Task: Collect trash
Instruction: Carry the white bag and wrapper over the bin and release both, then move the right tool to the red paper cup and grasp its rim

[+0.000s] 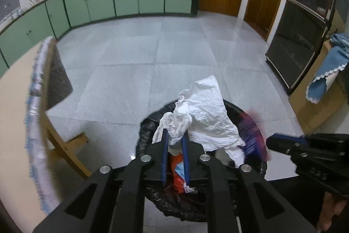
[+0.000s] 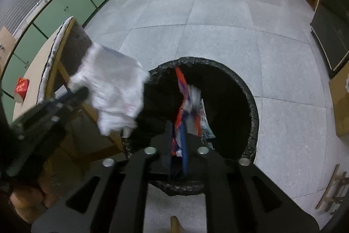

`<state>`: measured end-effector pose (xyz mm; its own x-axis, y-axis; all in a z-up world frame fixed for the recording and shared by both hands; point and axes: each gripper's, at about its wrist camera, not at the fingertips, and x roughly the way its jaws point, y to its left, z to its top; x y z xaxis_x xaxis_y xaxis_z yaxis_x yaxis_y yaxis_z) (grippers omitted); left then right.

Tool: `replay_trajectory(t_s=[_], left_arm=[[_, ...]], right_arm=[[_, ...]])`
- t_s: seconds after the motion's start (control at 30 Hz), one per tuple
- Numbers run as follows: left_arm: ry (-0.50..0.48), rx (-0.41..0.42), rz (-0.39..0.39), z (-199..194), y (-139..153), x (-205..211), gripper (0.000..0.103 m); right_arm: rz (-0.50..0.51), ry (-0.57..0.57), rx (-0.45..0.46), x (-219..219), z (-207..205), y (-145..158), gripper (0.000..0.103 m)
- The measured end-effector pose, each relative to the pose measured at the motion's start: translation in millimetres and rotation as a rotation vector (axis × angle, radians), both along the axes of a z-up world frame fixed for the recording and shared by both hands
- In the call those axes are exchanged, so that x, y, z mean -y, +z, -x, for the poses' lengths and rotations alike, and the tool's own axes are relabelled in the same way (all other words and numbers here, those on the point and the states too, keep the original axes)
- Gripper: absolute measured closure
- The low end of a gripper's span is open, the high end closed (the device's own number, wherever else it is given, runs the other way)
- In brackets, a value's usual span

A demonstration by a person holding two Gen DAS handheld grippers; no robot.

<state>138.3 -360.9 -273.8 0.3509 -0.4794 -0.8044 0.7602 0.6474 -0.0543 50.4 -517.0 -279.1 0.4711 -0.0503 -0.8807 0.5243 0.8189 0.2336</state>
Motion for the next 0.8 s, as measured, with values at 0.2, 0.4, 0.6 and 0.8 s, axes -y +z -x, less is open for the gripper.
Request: replay_trajectory(t_s=[0.2,0.4,0.6,0.8], left_arm=[[0.010,-0.029,-0.026,-4.9,-15.4,6.2,0.071],[0.013,-0.014,-0.014,-3.2,-13.1,4.2,0.063],[0.057,0.028,0.023,-5.6,13.1,-21.2,0.045],[0.192,0.122,0.037,-13.0,59.4,-88.7,0.032]], right_arm=[[-0.002,-0.021,0.038,9.4,7.7,4.2,0.088],[0.022,-0.021,0.058,9.6,9.8,16.1,0.088],[0.039,0.001,0.084,-1.1,9.6,32.0,0.080],[0.087,0.099,0.141,-46.7,-14.9,59.4,0.065]])
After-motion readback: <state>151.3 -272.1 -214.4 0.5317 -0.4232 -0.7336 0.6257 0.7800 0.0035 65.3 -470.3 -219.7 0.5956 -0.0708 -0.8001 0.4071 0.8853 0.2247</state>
